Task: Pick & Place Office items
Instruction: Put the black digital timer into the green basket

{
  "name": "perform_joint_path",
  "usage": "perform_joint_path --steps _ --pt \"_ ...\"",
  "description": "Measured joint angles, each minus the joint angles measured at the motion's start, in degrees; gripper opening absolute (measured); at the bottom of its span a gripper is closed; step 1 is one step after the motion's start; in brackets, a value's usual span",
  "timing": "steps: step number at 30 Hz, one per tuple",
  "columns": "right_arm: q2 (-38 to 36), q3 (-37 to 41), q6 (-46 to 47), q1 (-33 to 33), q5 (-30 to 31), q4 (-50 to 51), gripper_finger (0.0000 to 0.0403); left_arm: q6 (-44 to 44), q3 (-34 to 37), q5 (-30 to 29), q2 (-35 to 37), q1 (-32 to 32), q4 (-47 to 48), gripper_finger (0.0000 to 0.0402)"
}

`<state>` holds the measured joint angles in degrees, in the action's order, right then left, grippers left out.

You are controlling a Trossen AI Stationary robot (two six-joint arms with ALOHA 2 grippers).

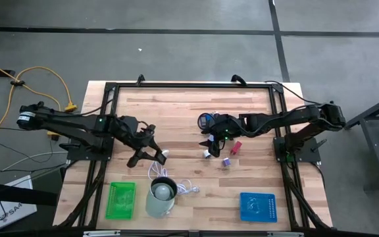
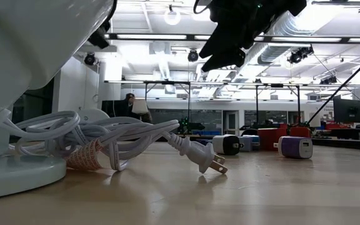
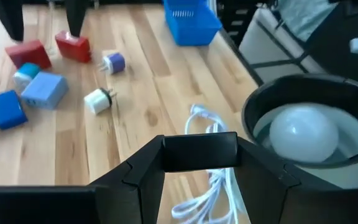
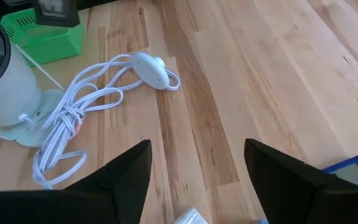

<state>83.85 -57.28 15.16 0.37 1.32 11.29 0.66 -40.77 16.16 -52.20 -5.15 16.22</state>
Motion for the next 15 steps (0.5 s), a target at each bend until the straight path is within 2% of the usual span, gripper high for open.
perform_joint_path --steps 6,10,15 --pt "0.0 0.0 0.0 0.0 0.0 -0.4 0.0243 0.6 0.0 -2.1 5.2 -0.9 8.2 0.0163" --pt "0.0 0.0 0.0 0.0 0.0 -0.4 0.0243 4.0 0.0 -7.9 10.6 -3.8 14.9 0.0163" --pt "0.0 0.0 0.0 0.0 0.0 -0.4 0.0243 11.1 0.0 -16.7 15.7 -11.2 21.8 0.0163"
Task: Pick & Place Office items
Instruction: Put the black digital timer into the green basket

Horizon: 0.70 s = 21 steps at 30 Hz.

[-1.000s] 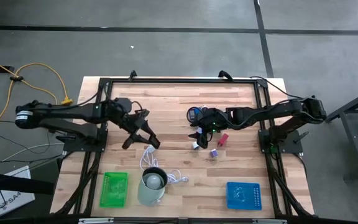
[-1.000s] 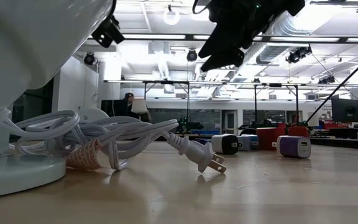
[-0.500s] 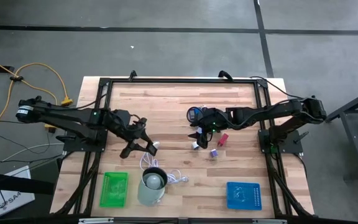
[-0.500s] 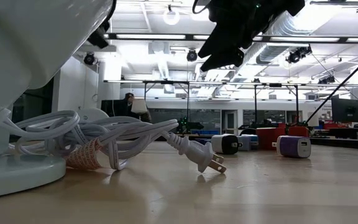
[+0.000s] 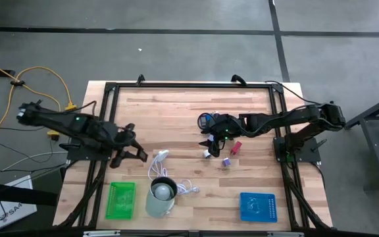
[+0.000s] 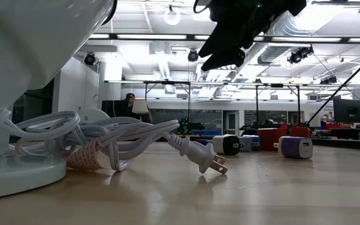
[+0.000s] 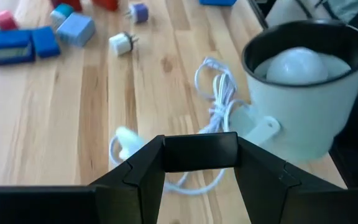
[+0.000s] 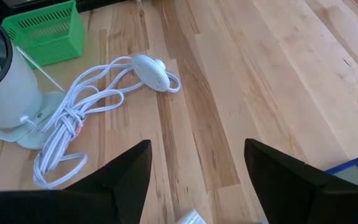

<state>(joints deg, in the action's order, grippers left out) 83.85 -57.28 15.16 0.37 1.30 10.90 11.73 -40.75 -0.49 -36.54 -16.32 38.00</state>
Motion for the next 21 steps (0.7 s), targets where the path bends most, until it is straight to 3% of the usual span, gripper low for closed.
perform_joint_path --steps 10,21 --pt "0.0 0.0 0.0 0.0 0.0 0.0 0.0244 14.4 0.0 -13.6 1.0 -17.9 4.2 0.0163" --pt "0.0 0.0 0.0 0.0 0.0 0.0 0.0244 22.6 0.0 -15.6 -3.7 -33.7 4.1 0.0163"
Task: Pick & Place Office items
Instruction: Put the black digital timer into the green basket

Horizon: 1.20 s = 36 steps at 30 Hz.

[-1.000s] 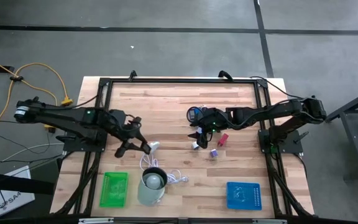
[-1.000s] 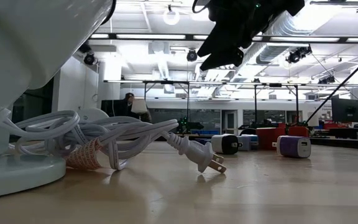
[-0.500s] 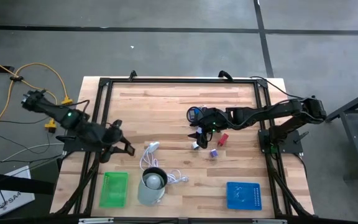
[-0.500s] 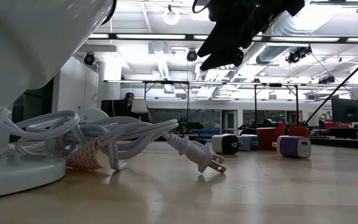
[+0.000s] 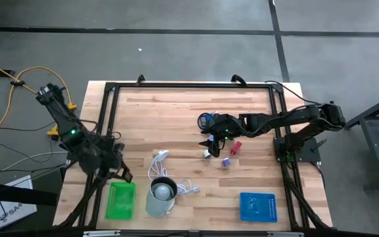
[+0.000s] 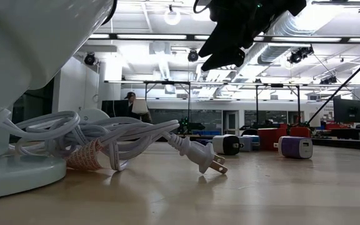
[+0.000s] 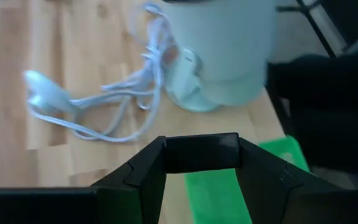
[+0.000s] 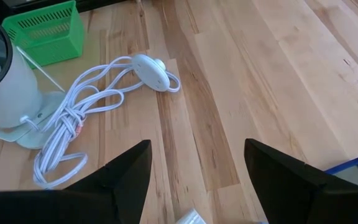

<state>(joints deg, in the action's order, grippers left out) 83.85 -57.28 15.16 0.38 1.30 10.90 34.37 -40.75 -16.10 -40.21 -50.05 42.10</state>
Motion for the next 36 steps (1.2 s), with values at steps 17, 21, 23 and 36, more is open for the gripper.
perform_joint_path --steps 17,21,23,36 --pt "0.0 0.0 0.0 0.0 0.0 0.0 0.0244 -5.4 6.3 -3.2 -2.5 -19.8 -17.0 0.0163" --pt "0.0 0.0 0.0 0.0 0.0 0.0 0.0244 -8.2 11.6 -5.3 -2.3 -23.4 -26.7 0.0163" --pt "0.0 0.0 0.0 0.0 0.0 -0.1 0.0244 -10.2 14.3 -5.7 -2.3 -24.6 -31.9 0.0163" --pt "0.0 0.0 0.0 0.0 0.0 -0.1 0.0244 -11.7 28.4 -6.0 -2.2 -24.0 -49.4 0.0163"
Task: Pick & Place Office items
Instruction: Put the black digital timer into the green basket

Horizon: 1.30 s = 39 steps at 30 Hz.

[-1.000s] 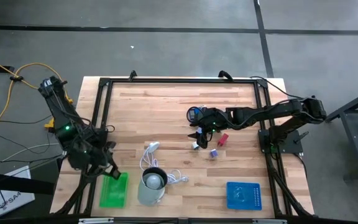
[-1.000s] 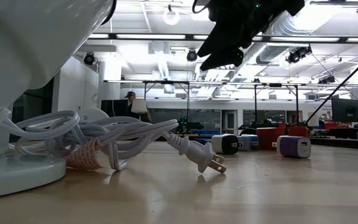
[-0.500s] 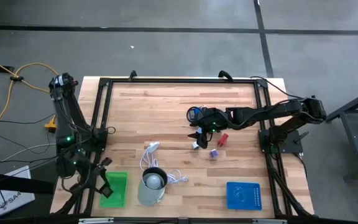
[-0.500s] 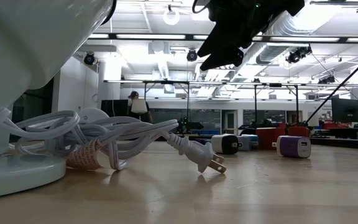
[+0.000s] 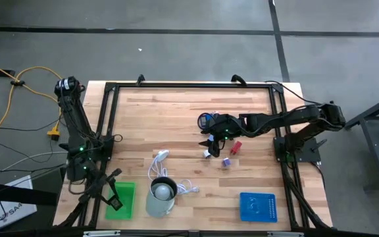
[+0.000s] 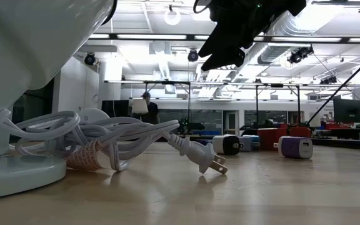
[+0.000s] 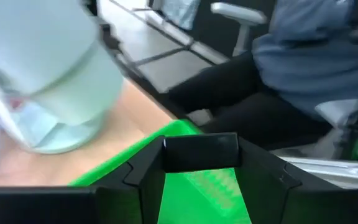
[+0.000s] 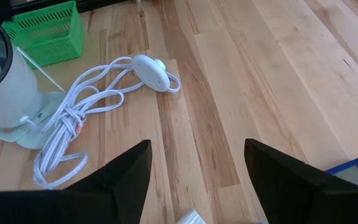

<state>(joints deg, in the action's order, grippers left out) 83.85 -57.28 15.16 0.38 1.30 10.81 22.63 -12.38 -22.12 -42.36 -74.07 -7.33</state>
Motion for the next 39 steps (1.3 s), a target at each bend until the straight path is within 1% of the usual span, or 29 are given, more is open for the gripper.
perform_joint_path --steps 7,12,20,24,28,39 --pt "0.0 0.0 0.0 0.0 0.0 -0.2 0.0244 6.3 2.6 2.1 -0.5 2.5 -0.1 0.0163" --pt "0.0 0.0 0.0 0.0 0.0 -0.3 0.0244 9.4 2.7 2.2 -1.0 3.2 1.2 0.0163" --pt "0.0 0.0 0.0 0.0 0.0 -0.3 0.0244 6.8 2.9 3.2 -0.4 3.5 0.3 0.0163" --pt "0.0 0.0 0.0 0.0 0.0 -0.3 0.0244 4.0 3.0 4.7 1.1 3.7 0.6 0.0163" --pt "0.0 0.0 0.0 0.0 0.0 -0.3 0.0244 3.5 3.1 5.8 3.2 3.7 1.4 0.0163" --pt "0.0 0.0 0.0 0.0 0.0 -0.3 0.0244 4.0 3.1 8.0 9.7 3.6 8.6 0.0163"
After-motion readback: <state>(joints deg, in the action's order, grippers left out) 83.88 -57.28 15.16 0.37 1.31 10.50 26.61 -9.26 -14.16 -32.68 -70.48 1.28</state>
